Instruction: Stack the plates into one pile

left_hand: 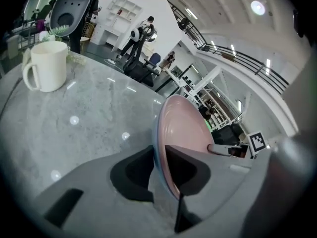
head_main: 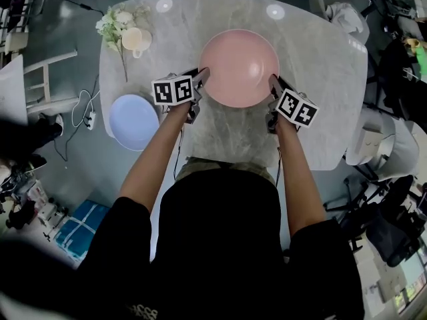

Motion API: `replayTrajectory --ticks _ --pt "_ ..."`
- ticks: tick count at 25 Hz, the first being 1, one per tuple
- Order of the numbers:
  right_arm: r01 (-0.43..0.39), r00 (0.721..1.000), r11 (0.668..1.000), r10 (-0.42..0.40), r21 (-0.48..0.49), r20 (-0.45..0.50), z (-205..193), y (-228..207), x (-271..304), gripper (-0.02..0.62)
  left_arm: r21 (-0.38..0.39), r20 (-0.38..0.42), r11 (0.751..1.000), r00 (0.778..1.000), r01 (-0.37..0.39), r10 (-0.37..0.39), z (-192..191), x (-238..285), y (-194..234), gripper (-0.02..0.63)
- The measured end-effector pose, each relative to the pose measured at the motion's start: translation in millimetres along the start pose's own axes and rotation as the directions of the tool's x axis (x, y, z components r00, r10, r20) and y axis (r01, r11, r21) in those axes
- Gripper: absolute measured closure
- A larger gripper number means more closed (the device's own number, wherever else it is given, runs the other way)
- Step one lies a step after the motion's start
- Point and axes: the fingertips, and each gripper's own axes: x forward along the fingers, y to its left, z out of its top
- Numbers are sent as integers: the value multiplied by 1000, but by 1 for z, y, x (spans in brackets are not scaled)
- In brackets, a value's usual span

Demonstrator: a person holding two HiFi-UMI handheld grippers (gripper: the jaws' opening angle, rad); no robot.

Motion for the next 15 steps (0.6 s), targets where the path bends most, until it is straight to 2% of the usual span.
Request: replayTrajectory --ticks 5,9,15 --pt "-27 999 999 26 21 30 -35 22 -60 554 4 53 1000 998 22 -22 -35 -58 -33 529" --pt "-29 999 1000 29 10 27 -79 41 -107 554 -6 38 1000 999 29 -28 -86 -105 -43 528" --pt "-5 1000 1000 5 -3 28 -137 48 -163 552 -45 41 995 996 87 -85 -150 -144 -57 529"
